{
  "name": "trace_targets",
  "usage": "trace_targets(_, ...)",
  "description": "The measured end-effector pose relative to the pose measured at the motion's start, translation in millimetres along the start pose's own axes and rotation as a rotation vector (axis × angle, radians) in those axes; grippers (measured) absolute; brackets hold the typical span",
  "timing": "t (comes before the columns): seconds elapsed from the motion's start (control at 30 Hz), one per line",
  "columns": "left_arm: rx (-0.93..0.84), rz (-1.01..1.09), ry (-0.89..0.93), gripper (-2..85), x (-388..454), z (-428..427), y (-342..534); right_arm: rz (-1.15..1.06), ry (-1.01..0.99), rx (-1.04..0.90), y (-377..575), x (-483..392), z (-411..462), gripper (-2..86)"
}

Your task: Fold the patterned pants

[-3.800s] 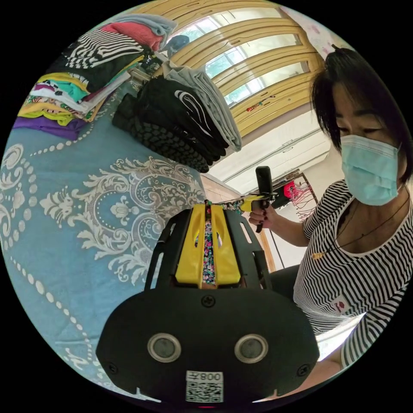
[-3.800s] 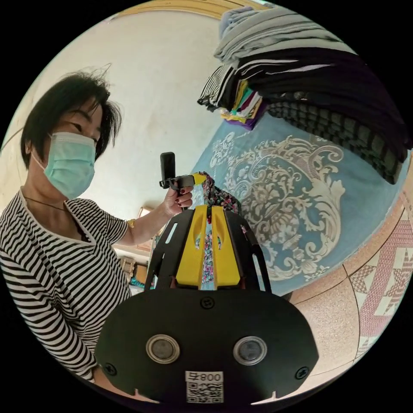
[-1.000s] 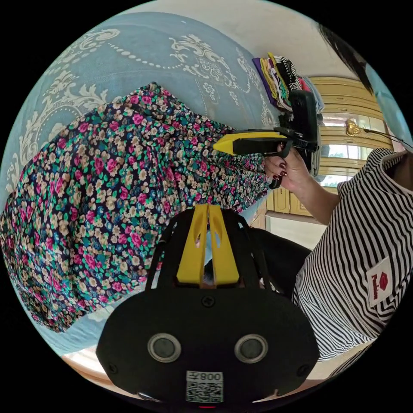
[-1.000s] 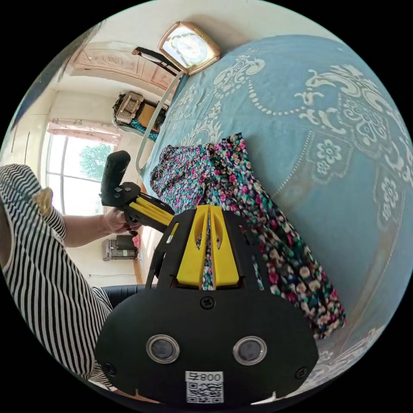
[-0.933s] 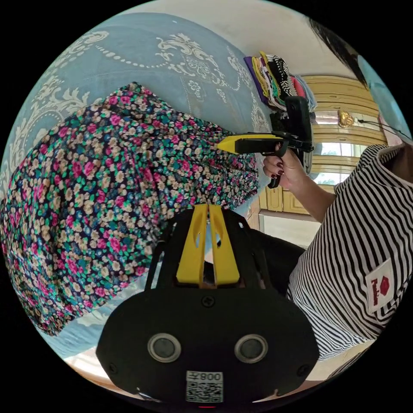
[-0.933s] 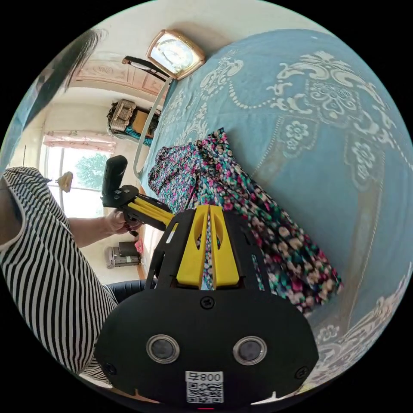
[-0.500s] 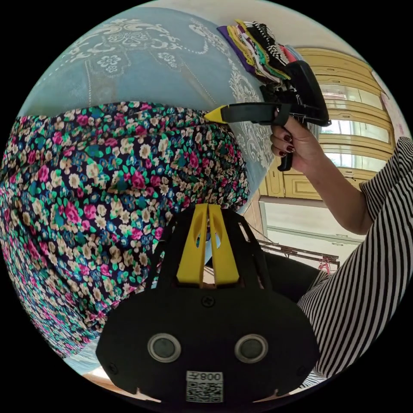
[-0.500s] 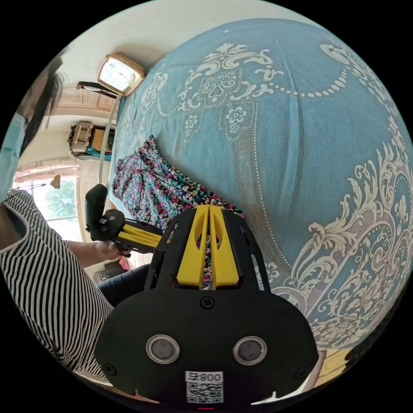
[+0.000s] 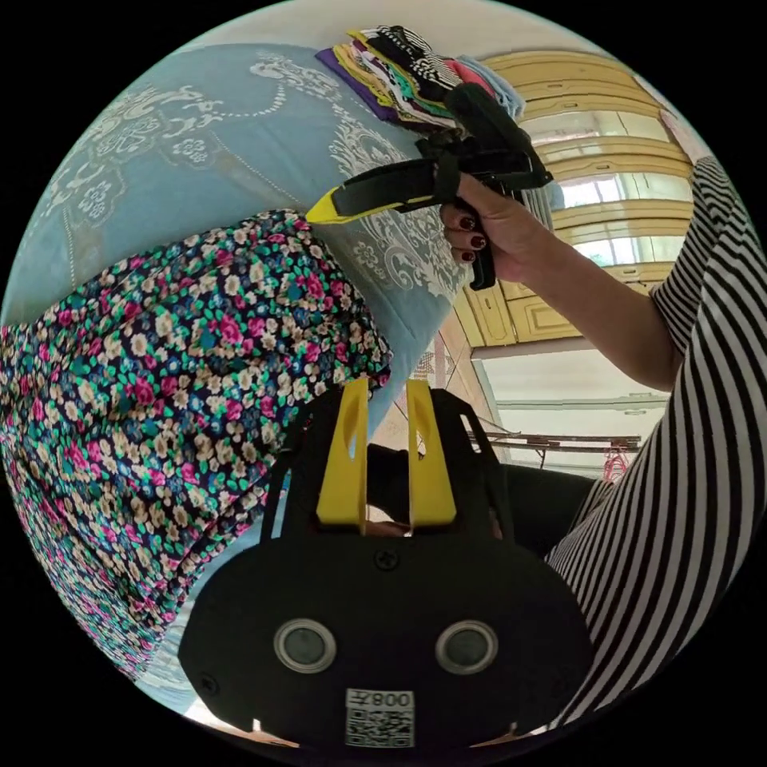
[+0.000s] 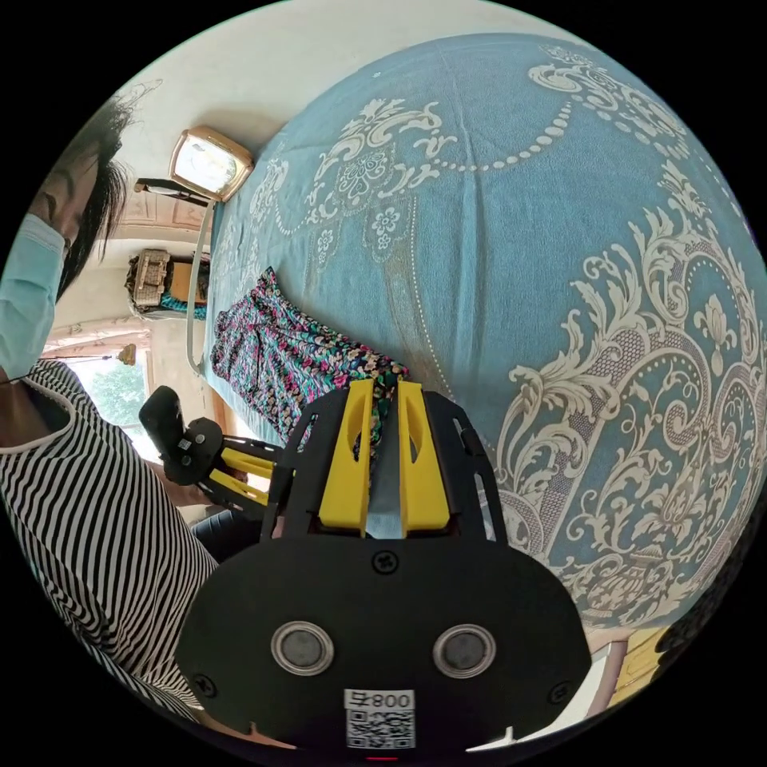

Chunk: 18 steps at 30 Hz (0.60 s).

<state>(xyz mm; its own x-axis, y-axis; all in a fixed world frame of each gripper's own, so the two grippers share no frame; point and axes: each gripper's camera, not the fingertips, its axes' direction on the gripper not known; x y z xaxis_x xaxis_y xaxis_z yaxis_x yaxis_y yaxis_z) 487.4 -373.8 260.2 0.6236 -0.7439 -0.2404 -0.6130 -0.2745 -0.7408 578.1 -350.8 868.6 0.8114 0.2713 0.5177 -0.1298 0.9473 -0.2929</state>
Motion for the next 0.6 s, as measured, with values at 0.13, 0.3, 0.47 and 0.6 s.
trace_targets(0.13,-0.085,0.002,-0.109,4.1,8.8,38.9,-10.8,0.006,-0.02,-0.035,-6.9,9.1,3.0,6.3)
trace_targets(0.3,-0.082,-0.028,-0.071,0.9,6.3,48.5,-9.7,0.036,-0.102,-0.036,-23.0,26.9,-1.6,2.8)
trace_targets(0.47,-0.104,0.028,-0.073,0.4,14.7,57.8,-1.6,0.009,-0.169,-0.099,-40.3,41.9,-15.0,1.6)
trace_targets(0.6,-0.11,0.008,-0.042,0.6,10.8,62.7,5.2,0.008,-0.231,-0.156,-50.3,54.1,-21.6,1.6)
